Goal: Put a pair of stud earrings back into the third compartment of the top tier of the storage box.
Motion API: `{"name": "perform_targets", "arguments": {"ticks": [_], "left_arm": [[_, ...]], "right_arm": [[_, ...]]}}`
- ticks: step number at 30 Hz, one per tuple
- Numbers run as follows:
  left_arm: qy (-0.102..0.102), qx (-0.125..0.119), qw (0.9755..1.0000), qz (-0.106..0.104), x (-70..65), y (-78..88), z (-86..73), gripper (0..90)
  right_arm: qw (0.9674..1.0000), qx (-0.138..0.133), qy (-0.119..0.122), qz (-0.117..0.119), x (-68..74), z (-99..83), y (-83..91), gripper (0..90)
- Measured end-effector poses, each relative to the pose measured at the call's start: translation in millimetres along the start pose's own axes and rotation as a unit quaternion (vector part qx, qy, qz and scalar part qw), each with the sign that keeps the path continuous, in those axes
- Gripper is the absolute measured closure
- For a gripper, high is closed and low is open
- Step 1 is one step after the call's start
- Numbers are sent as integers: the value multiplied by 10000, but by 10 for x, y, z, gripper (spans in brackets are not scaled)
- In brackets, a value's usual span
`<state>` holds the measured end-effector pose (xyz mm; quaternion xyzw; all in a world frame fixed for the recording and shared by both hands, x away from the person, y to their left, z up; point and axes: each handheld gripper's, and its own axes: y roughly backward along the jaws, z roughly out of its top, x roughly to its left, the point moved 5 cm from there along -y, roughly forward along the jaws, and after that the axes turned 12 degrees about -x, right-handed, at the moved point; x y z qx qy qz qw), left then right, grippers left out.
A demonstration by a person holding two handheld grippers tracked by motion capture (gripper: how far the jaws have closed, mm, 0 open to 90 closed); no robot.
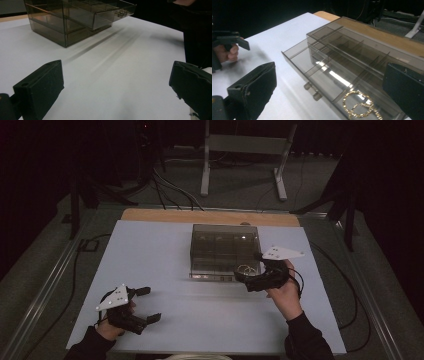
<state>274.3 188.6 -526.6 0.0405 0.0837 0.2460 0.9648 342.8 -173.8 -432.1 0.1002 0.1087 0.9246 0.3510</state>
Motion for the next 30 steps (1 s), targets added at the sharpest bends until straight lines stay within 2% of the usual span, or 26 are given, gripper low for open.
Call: {"name": "perform_targets", "arguments": {"ticks": [9, 13, 17, 20, 21, 25, 29, 30], "left_arm": [[25, -18, 10000, -8, -7, -1, 3, 5], [22, -4, 10000, 0, -8, 7, 1, 5], [10, -12, 10000, -3, -6, 12, 3, 5], [2, -1, 10000, -6, -10, 11, 2, 5], [15, -19, 10000, -3, -4, 13, 6, 5], [5, 8, 10000, -1, -4, 11, -2, 5], [-4, 20, 10000, -2, -9, 6, -4, 5], [-4, 20, 10000, -2, -9, 6, -4, 5]], "right_arm": [[9996, -7, 107, 271, 245, -55, -12, 0], [9992, 43, 95, 375, 293, -91, -25, 0], [9984, 64, 109, 546, 411, -234, -40, 0], [9984, 90, 135, 542, 424, -288, -38, 0], [9979, 99, 116, 627, 437, -356, -29, 0], [9976, 128, 104, 676, 438, -443, -12, 0], [9974, 144, 148, 687, 379, -671, 65, 0], [9974, 144, 148, 687, 379, -671, 65, 0]]}}
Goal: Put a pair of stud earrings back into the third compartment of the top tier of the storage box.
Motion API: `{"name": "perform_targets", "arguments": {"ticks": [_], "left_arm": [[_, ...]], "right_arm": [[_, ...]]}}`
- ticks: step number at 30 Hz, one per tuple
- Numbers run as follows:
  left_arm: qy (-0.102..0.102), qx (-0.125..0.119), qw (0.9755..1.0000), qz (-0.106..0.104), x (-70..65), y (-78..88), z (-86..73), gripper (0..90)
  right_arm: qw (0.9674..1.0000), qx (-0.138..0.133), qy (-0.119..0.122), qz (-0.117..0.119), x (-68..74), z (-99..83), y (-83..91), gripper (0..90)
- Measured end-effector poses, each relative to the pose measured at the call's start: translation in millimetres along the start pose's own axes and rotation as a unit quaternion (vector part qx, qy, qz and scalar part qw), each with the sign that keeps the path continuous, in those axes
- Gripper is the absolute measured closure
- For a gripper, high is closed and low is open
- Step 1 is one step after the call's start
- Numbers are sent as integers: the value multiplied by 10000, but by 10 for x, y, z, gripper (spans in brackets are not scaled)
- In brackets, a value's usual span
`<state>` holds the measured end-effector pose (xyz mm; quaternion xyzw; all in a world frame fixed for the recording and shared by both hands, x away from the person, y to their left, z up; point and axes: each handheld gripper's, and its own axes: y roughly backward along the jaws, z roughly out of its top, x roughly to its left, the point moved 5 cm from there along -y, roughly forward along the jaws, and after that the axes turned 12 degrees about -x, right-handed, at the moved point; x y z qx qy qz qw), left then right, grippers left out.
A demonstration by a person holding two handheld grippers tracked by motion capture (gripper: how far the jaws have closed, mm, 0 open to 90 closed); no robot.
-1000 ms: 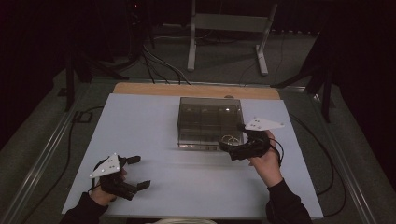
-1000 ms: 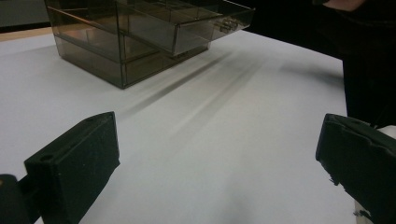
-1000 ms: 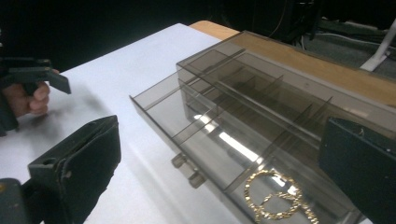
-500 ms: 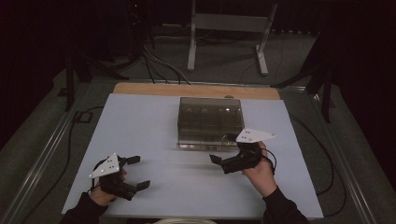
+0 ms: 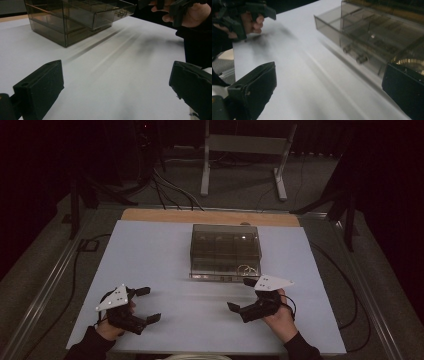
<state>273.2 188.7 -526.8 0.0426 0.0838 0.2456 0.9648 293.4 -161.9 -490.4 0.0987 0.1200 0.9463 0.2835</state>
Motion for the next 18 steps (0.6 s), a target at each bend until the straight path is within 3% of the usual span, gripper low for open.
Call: {"name": "perform_targets", "arguments": {"ticks": [8, 18], "left_arm": [[10, -27, 10000, -6, 4, 3, 8, 5], [13, -18, 10000, -4, 4, 3, 3, 5]], "right_arm": [[9999, -1, -29, -132, -87, -237, 154, 0], [9985, 17, -56, -541, -221, -414, 350, 0]]}}
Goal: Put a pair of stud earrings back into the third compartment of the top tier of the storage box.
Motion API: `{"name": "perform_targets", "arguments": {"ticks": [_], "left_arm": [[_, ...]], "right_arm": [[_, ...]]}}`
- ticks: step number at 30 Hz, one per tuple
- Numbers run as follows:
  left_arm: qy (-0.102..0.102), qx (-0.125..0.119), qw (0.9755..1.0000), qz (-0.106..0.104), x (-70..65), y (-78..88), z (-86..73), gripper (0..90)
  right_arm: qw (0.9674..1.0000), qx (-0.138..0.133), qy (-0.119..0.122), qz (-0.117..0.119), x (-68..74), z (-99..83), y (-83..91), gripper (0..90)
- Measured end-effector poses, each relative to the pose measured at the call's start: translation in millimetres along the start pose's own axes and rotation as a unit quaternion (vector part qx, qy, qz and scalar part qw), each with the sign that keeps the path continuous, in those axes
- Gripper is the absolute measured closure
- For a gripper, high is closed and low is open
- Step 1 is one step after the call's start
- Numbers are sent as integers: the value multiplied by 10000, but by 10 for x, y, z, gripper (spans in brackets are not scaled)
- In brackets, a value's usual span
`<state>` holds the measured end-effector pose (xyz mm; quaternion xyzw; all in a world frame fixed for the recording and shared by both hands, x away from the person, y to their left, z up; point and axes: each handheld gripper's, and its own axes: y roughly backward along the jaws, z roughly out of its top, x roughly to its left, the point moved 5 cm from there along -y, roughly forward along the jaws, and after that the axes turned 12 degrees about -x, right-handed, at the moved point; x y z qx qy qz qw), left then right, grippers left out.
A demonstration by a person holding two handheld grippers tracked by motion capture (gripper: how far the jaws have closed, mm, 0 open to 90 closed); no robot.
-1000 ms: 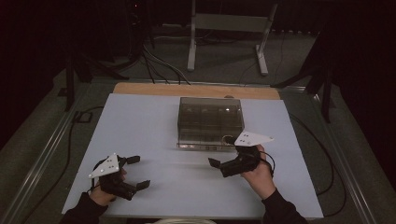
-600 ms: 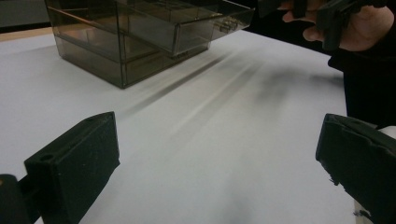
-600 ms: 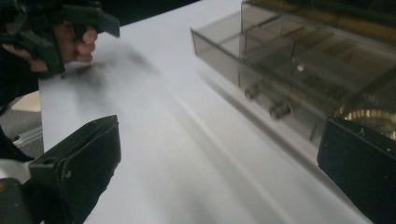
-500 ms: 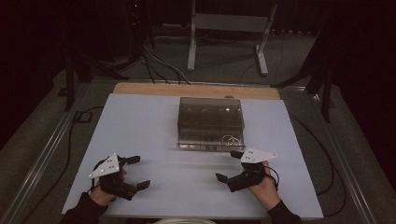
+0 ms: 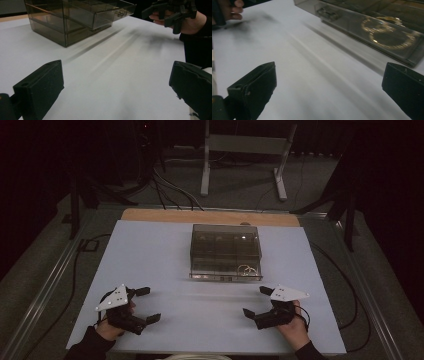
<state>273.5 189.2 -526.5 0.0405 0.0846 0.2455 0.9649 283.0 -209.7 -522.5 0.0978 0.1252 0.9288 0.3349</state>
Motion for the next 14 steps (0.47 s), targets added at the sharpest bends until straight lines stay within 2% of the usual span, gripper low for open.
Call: {"name": "perform_targets", "arguments": {"ticks": [3, 6, 7, 11, 14], "left_arm": [[9, -4, 10000, 3, -1, -1, -1, 5], [0, -1, 10000, 5, 1, -1, 2, 5], [13, -25, 10000, 1, 0, -2, 6, 5], [2, 11, 10000, 1, -1, -9, -3, 5], [29, 5, 10000, 4, 3, -17, -2, 5]], "right_arm": [[9998, -2, -37, -174, -73, -58, 66, 0], [9998, 23, -56, -198, -100, -98, 93, 0], [9996, 137, -64, -256, -127, -156, 109, 0], [9990, 265, -163, -320, -190, -228, 137, 0], [9989, 233, -202, -352, -214, -225, 152, 0]]}}
